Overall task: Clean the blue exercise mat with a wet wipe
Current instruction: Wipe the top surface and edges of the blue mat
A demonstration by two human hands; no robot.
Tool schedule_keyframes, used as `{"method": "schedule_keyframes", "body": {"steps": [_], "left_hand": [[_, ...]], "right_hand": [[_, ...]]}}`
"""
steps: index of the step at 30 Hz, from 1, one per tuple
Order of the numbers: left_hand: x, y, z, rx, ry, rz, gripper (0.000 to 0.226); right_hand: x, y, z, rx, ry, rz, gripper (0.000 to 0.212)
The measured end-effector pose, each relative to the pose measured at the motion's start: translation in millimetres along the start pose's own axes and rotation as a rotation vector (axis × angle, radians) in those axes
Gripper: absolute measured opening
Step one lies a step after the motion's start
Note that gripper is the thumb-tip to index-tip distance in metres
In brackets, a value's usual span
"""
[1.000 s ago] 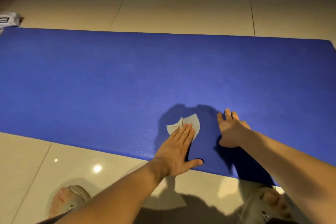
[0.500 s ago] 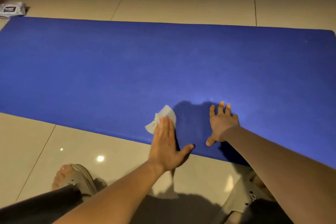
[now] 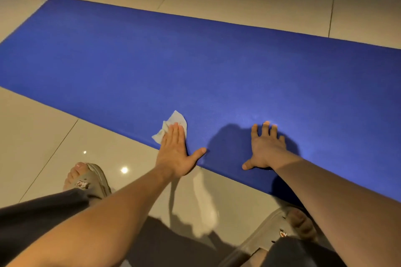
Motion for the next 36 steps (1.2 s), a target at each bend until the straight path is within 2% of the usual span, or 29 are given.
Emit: {"method": "schedule_keyframes", "body": {"steps": [2,6,11,13,16,18,21,25,30,33,36], "left_hand": [[28.3,-2.3,12.2,-0.008,-0.007,0.075,0.123],[84.5,-19.0,46.9,-0.039,-0.257,0.038,0.124],[83.7,-13.7,48.1,-0.07,-0.4,-0.063,0.114],[59.8,-11.7,37.7,-0.081,-0.324,-0.141,0.111],[13.5,-6.6,19.9,-0.039,0.016,-0.075,0.111],[6.9,-8.4,13.0,0.022,0.099,-0.017,0.111],[29.5,-14.7,27.4,0.105,0.068,0.135,0.113],[76.1,-30.0,65.0,0.143,-0.15,0.092,0.111],[83.0,-36.3,62.2,0.162,-0.286,0.067,0.103],[70.0,-32.2,50.2,0.154,-0.235,0.028,0.096],[55.3,-25.8,43.3,0.141,-0.05,0.073,0.098]], "right_hand": [[0.0,-0.7,-0.8,0.003,0.0,-0.002,0.145],[-2.4,1.2,-2.7,-0.032,-0.007,0.019,0.144],[0.7,7.6,-2.0,-0.059,0.026,0.125,0.147],[1.5,7.5,-2.6,-0.08,0.017,0.151,0.149],[-4.7,5.2,-5.3,-0.076,-0.004,0.196,0.151],[-4.7,5.3,-6.5,-0.054,0.009,0.209,0.151],[1.1,6.7,-4.6,-0.066,0.007,0.218,0.151],[-1.9,8.5,-6.8,-0.083,-0.045,0.246,0.151],[-6.2,11.4,-4.3,-0.142,-0.126,0.207,0.15],[-8.9,10.5,-3.1,-0.131,-0.144,0.175,0.149],[-5.1,5.8,-3.1,-0.089,-0.109,0.14,0.149]]}}
Point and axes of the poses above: each hand's wrist, its own z-axis away from the middle knuckle, its own y-axis out of the back of the hand, x = y × z, the point moved 5 cm from there along -z, towards the middle knuckle, and after that the axes turned 15 degrees about -z, right-handed, at the moved point
